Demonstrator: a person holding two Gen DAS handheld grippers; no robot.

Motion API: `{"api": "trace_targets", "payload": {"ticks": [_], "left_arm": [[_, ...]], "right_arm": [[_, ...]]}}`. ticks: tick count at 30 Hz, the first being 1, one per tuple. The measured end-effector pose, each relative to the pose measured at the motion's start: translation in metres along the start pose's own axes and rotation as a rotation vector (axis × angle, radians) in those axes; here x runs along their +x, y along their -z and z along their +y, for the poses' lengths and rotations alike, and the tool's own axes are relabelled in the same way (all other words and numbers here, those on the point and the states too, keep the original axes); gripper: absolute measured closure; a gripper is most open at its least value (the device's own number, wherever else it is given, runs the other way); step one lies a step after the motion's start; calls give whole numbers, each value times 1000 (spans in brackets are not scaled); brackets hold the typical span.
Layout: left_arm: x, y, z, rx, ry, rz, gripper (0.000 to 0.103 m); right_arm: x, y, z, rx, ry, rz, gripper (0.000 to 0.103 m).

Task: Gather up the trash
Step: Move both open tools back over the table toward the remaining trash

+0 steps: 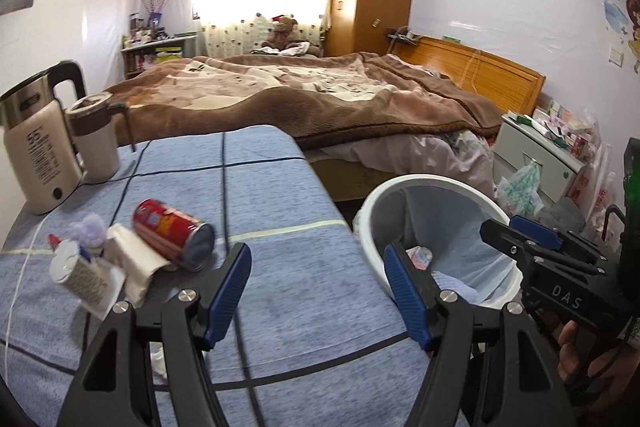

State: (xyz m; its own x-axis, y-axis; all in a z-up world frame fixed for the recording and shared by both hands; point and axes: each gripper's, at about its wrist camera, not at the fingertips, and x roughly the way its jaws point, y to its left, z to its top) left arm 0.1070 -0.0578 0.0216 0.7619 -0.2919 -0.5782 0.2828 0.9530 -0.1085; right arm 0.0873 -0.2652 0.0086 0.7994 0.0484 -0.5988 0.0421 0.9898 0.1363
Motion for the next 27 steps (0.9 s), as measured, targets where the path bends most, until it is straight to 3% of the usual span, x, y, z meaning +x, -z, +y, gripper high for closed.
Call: {"api": "trace_targets", "payload": {"ticks": [27], "left_arm": [[-49, 38, 140, -184, -216, -19, 32]], "right_arm": [[26, 18, 121, -157, -204, 63, 50]]}}
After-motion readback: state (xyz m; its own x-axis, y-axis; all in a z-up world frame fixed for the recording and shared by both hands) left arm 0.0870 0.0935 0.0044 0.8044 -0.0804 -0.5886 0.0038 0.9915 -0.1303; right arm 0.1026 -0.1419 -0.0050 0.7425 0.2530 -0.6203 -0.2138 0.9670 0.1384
